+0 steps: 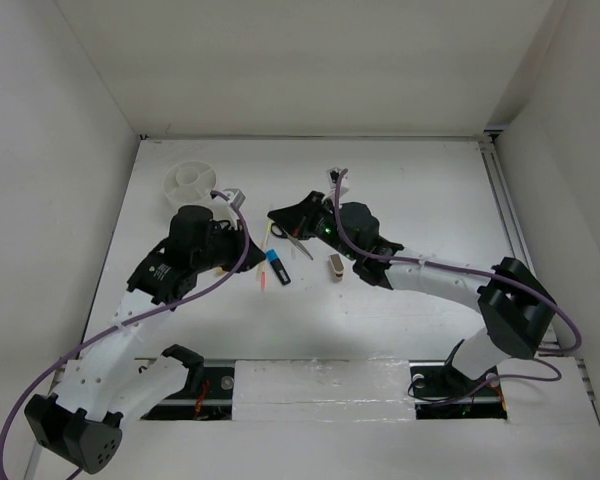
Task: Sort the stationery into containers
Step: Close the pen cap on the pen.
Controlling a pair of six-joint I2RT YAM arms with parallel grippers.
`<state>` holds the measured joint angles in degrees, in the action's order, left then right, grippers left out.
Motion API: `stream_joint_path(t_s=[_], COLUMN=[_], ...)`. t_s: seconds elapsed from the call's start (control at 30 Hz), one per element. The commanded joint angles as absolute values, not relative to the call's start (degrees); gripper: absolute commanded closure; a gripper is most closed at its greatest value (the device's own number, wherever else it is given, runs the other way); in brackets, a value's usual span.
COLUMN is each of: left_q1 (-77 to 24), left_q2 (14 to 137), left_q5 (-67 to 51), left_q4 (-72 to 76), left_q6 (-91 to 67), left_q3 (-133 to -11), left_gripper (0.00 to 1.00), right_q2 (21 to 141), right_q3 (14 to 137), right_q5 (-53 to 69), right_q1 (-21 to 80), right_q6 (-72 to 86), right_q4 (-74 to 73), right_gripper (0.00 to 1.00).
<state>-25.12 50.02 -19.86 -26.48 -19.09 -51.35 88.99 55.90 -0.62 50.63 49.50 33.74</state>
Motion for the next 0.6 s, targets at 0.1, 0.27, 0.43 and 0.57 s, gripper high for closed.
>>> stream_joint_path(t_s=[0.1,0.27,0.43,0.57], left_q1=[-24.61,-24.61,-24.61,-24.61], left_q2=[48.16,47.02,46.49,48.16], left_q5=[-13.1,-9.59,-6.86,-6.33], left_q4=[-15.04,-14.5,-13.18,-13.18], left_q6=[-21.88,-23.55,-24.87,-24.87], left_q3=[-53.35,-53.88,-54.49,-55.72], left_gripper=[1.0,1.0,1.0,1.0], right_q2=[90.62,88.59,87.98,86.93], right_q3=[55.28,55.89,56.43,56.43], right_q5=[12.3,12.3,12.39,12.22], right_q1=[52.47,52.47,52.47,53.61], right_q6=[56.6,56.07,54.76,52.83], right_q4=[36.3,33.59,31.38,29.62], right_gripper=[1.0,1.0,1.0,1.0])
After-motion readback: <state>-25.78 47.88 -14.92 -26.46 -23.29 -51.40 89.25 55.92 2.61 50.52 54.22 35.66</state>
